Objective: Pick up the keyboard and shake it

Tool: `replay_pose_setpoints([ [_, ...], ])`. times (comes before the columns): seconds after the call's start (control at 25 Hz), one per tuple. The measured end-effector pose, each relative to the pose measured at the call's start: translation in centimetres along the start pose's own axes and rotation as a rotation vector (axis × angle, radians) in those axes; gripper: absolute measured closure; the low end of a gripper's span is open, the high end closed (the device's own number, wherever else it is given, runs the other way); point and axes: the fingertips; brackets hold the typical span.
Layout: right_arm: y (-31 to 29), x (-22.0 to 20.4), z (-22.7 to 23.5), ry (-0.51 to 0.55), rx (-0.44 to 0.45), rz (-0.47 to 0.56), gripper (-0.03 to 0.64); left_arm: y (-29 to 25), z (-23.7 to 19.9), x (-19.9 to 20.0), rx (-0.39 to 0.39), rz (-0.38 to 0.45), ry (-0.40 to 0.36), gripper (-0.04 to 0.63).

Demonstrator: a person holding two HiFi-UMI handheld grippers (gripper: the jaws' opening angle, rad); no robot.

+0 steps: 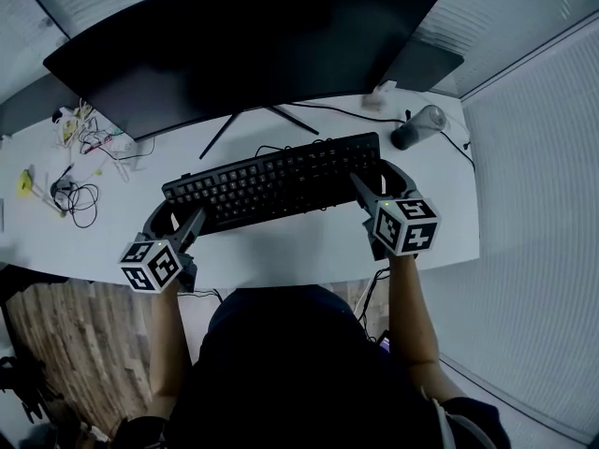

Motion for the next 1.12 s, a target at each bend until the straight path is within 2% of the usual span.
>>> replay_pose_setpoints([
  [0.24,-2.9,-5.7,-0.4,-0.295,0.149,-0.050,0.308,2.0,3.1,3.8,0.041,0.042,-0.179,0.216],
  [0.4,-4.6,-9.7,-2.2,-0.498,0.268,-0.088,0.308,2.9,5.3,5.4,0.077,0.049,-0.303,0.216],
  [0.6,-6.0,-12.1,-5.1,-0.658,0.378,-0.103,0.308,3.7,7.4,7.3,0.125,0.048,-0.450,0.216],
  [0.84,-7.0,-13.1,-6.8,-0.724,0.445,-0.128,0.308,4.3,8.3,8.1,0.125,0.088,-0.463,0.216],
  [1.12,-7.3,-13.3,-7.1,-0.732,0.460,-0.137,0.308,4.5,8.4,8.1,0.121,0.100,-0.453,0.216],
])
Point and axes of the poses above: the fingertips, and each gripper's own axes: y backward along the fingers, z to its right, x out of its top, and after that the axes turned 12 degrees about y, right-handed
